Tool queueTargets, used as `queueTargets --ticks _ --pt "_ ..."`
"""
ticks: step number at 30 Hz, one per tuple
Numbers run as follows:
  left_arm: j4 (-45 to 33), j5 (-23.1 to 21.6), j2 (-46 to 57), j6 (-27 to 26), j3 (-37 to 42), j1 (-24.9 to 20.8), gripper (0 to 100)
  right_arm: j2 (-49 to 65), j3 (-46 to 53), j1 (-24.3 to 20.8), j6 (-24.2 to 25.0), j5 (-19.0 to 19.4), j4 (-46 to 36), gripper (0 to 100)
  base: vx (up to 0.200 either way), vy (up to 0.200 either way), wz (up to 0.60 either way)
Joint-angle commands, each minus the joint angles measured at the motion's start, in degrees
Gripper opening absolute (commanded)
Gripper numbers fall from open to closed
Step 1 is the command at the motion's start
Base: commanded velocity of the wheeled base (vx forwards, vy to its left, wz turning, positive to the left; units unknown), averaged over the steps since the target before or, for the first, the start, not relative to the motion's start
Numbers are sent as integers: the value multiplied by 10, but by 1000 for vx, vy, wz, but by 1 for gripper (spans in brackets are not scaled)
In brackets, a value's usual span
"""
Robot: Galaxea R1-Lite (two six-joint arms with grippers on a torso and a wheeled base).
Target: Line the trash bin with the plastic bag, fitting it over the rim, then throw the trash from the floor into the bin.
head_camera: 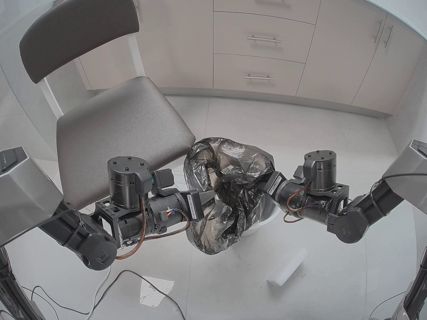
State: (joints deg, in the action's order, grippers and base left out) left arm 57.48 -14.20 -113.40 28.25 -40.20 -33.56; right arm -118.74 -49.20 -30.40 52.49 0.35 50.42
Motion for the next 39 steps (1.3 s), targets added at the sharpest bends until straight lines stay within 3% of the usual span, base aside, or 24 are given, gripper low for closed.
queueTargets --ticks 1,12,23,27,39 --pt "18 0 -37 -1 -1 -2 0 -13 -1 32 -10 -4 2 0 0 0 0" --pt "26 0 -87 -1 -25 -17 0 -40 -4 73 -42 -5 58 0 0 0 0" --pt "26 1 -118 6 -55 -16 0 -42 -3 105 -103 -6 61 0 0 0 0" --pt "18 29 -139 46 -95 -18 0 -42 2 126 -110 -5 60 0 0 0 0" --pt "-26 37 -145 45 -115 -14 0 -34 26 142 -177 -5 60 0 0 0 0"
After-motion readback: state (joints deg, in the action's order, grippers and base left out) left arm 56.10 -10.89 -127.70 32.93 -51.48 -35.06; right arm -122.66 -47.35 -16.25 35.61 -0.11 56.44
